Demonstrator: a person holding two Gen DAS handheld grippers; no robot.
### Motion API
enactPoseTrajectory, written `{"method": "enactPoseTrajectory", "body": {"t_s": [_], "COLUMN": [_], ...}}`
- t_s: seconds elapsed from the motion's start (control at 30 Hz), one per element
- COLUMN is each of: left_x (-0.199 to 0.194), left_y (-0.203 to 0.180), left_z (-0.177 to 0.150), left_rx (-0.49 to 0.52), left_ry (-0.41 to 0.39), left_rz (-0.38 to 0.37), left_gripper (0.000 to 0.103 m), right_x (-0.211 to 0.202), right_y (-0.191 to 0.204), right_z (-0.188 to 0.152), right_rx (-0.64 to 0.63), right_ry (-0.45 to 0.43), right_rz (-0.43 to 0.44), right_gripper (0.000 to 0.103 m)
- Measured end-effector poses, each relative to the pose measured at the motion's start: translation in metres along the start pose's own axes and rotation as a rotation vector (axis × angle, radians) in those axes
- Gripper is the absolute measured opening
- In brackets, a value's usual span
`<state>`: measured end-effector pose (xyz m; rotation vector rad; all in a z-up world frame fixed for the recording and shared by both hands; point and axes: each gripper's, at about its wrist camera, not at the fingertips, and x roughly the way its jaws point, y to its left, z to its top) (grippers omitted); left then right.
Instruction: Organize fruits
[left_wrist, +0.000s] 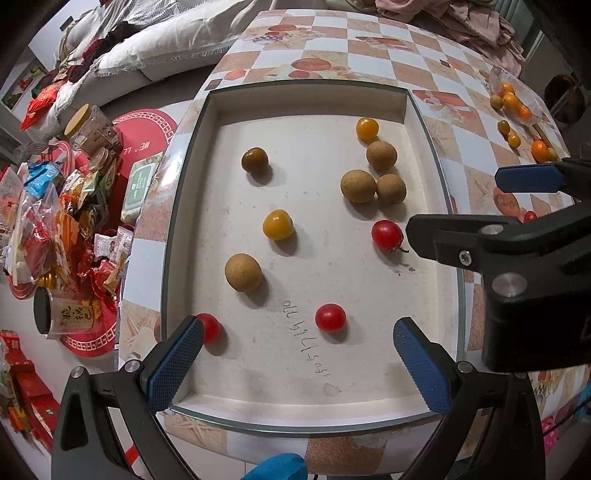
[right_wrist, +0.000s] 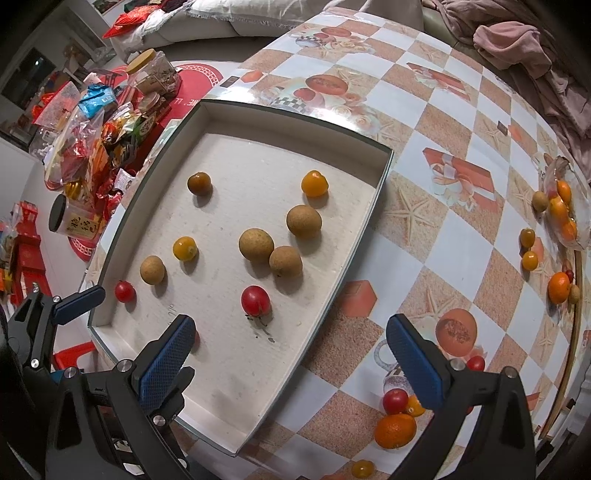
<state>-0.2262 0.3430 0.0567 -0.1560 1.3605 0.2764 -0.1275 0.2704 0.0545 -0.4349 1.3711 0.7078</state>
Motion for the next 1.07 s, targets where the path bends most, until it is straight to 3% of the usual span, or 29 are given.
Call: {"method": "enactPoseTrajectory", "body": {"t_s": [1.07], "left_x": [-0.0012], "left_y": [-0.0021], "left_z": [0.0021], "left_rx": [0.011], "left_ry": [-0.022], "left_rz": [-0.003], "left_gripper": [0.103], "right_x": [0.0048], "right_y": [-0.0006], "right_z": [-0.0015], "right_rx": [-0.002], "right_ry": [0.009], "right_rz": [-0.002], "right_gripper": [0.103]}}
